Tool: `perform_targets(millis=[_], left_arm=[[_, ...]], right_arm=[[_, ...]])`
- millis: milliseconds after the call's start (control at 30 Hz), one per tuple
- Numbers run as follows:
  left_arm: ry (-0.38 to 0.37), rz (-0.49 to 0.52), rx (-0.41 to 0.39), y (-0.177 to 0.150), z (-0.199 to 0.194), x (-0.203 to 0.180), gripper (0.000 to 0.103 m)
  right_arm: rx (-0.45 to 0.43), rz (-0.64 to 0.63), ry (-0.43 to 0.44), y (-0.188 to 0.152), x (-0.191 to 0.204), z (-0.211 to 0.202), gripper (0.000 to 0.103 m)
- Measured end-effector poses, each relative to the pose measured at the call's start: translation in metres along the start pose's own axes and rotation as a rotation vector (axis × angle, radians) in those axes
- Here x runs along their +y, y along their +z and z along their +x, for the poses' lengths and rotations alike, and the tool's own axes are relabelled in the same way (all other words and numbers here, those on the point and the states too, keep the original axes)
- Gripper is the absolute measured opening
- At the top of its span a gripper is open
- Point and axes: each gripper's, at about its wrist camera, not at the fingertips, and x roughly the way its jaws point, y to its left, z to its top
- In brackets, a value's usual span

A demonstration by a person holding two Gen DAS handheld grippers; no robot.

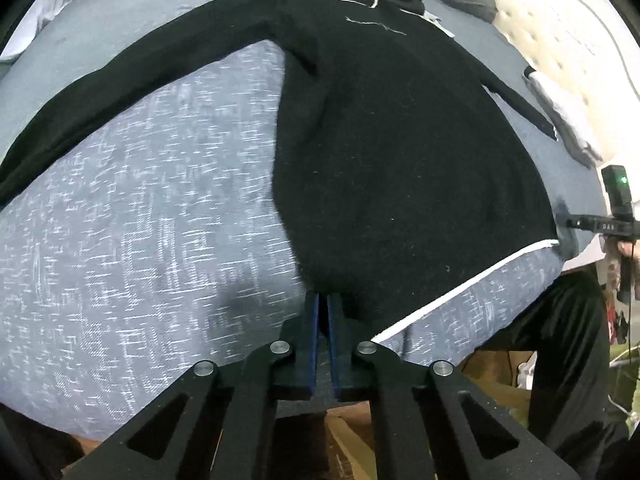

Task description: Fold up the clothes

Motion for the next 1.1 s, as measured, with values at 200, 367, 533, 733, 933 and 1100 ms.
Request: perform_targets(millis=[200,367,533,733,933,1100], left_arm=[[0.011,0.002,0.021,-0.007,0.009,0.005,0.004],[0.022,0.006,0.036,-0.01,0.017,0.004,0.004],[0.027,0.01,0.037,-0.012,0.022,0.0,0.004],[0.025,0.024,0.027,-0.013,0.018,-0.008,0.005],[0.059,0.006,-0.001,0.005,0.006,-0.005,0.006],[0.087,-0.001,-0.029,0.022,-0.001,-0.001,0.006]], right_arm=[[0.03,-0.056,-0.013,-0.003,0.013,0.013,0.006],[0.044,-0.08,-0.06,-0.007,0.011,0.01,0.003],[0.04,-0.093,-0.078,-0.013,0.006,0.004,0.003],[0.014,-0.097,-0.066,-0.014,0.014,-0.008,0.006],[-0.064,-0.09,-0.037,-0.004,0.018,-0.034,0.006],[-0.127,-0.085,-0.018,0.015,0.013,-0.041,0.007]])
